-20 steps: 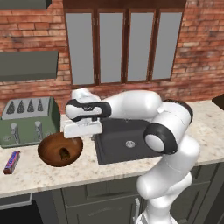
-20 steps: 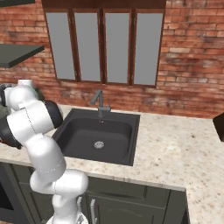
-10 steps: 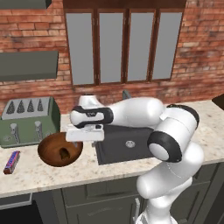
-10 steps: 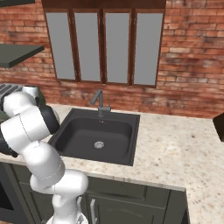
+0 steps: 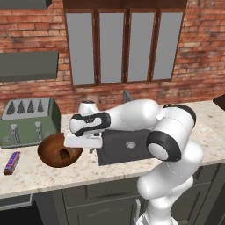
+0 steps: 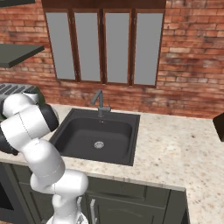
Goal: Pick the sweet potato from the sink and place it in the bowl. Then pick the bowl and place it in the microwave. Then close the microwave door and press the start button.
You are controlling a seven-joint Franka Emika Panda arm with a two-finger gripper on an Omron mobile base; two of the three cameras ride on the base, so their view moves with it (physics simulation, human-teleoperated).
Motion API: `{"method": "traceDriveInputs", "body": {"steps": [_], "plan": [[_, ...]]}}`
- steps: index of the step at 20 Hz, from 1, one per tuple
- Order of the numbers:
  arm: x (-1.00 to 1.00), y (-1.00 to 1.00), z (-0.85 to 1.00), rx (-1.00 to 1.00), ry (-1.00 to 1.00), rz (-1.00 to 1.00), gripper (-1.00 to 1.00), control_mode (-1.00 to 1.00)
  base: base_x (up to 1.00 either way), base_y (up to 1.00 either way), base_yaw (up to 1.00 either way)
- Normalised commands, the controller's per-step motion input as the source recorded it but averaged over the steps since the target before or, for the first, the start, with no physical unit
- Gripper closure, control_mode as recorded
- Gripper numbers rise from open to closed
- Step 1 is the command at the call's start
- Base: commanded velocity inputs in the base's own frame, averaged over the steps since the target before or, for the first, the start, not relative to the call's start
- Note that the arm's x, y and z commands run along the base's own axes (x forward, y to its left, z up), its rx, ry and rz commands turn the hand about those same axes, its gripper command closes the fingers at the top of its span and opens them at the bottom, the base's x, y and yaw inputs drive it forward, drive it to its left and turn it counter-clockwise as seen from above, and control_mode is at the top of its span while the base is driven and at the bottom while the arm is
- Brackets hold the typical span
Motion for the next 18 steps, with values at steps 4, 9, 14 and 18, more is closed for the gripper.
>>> {"method": "traceDriveInputs", "body": {"steps": [4,9,14,18], "plan": [[0.07,0.34,-0.02,0.0,0.0,-0.06,-1.0,-1.0,0.0,0.0,0.0],[0.05,0.03,-0.1,0.0,0.0,-0.06,-1.0,-1.0,0.0,0.0,0.0],[0.0,0.0,-0.07,0.0,0.0,-0.05,1.0,-1.0,0.0,0.0,0.0],[0.0,0.0,0.0,0.0,0.0,0.0,1.0,-1.0,0.0,0.0,0.0]]}}
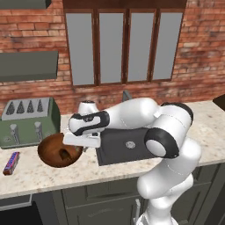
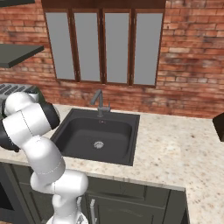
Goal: Pick the sweet potato from the sink and place it in the bowl. Then pick the bowl and place it in the microwave. Then close the microwave door and press the start button.
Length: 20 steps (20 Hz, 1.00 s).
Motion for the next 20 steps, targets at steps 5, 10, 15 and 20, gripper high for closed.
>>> {"method": "traceDriveInputs", "body": {"steps": [5,10,15,20], "plan": [[-0.06,-0.35,0.16,0.03,-0.05,-0.01,1.0,-1.0,0.0,0.0,0.0],[-0.12,-0.56,0.68,0.07,-0.02,-0.02,1.0,-1.0,0.0,0.0,0.0],[-0.25,-0.62,0.87,0.02,0.0,-0.01,1.0,-1.0,0.0,0.0,0.0],[-0.33,-0.54,0.92,0.0,0.0,-0.01,1.0,-1.0,0.0,0.0,0.0]]}}
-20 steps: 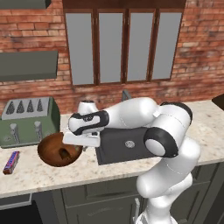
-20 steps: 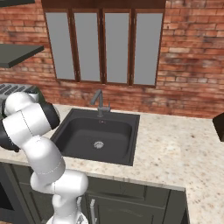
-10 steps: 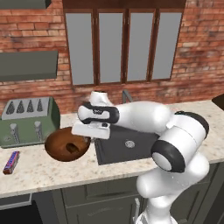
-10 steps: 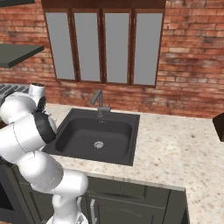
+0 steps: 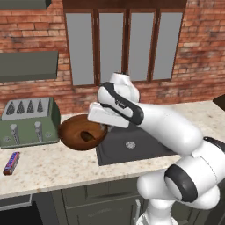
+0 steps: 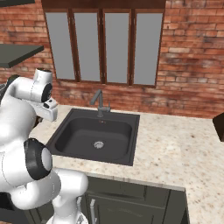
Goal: Pick the sweet potato from the sink and place it in the bowl. Then pick the bowl and place it in the microwave. Then close the microwave door and press the start button.
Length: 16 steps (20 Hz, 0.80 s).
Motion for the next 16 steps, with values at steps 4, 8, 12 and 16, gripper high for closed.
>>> {"method": "traceDriveInputs", "body": {"steps": [4,8,12,16], "plan": [[-0.33,-0.61,0.94,-0.01,-0.02,-0.02,1.0,-1.0,0.0,0.0,0.0],[-0.37,-0.68,0.87,-0.04,-0.02,-0.12,1.0,-1.0,0.0,0.0,0.0],[-0.42,-0.64,0.7,-0.01,-0.02,-0.25,1.0,-1.0,0.0,0.0,0.0],[-0.25,-0.27,0.53,-0.01,-0.12,-0.36,1.0,-1.0,0.0,0.0,0.0]]}}
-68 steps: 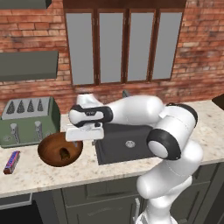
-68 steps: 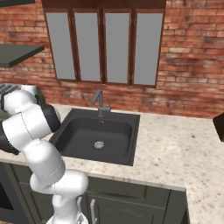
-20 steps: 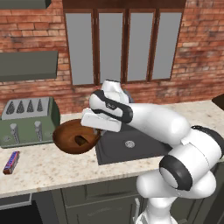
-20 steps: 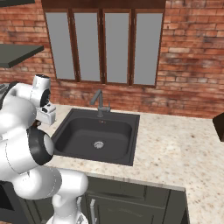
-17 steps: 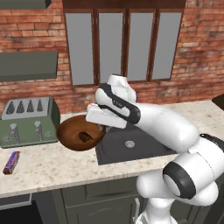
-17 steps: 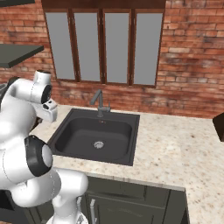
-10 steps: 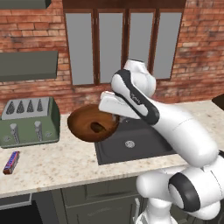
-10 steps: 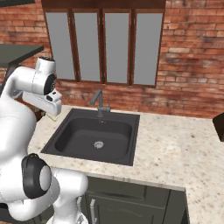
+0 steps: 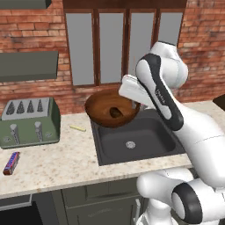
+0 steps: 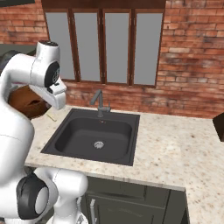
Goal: Pick the sweet potato from the sink and place it in the bowl. Then pick the bowl and place it in the microwave. Then close the microwave door and press the start button.
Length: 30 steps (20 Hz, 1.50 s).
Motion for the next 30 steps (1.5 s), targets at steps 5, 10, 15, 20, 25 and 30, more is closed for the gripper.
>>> {"method": "traceDriveInputs", "body": {"steps": [5,10,15,20,25,30], "plan": [[-0.26,-0.14,0.28,0.0,-0.12,-0.38,1.0,-1.0,0.0,0.0,0.0],[-0.37,-0.24,0.18,0.0,-0.05,-0.39,1.0,-1.0,0.0,0.0,0.0],[-0.37,-0.24,0.26,0.0,-0.01,-0.27,1.0,-1.0,0.0,0.0,0.0],[-0.33,-0.19,0.24,0.0,-0.01,-0.17,1.0,-1.0,0.0,0.0,0.0],[-0.2,-0.24,0.02,0.0,0.0,-0.2,1.0,-1.0,0.0,0.0,0.0],[-0.01,-0.2,0.01,0.0,0.0,-0.22,1.0,-1.0,0.0,0.0,0.0]]}}
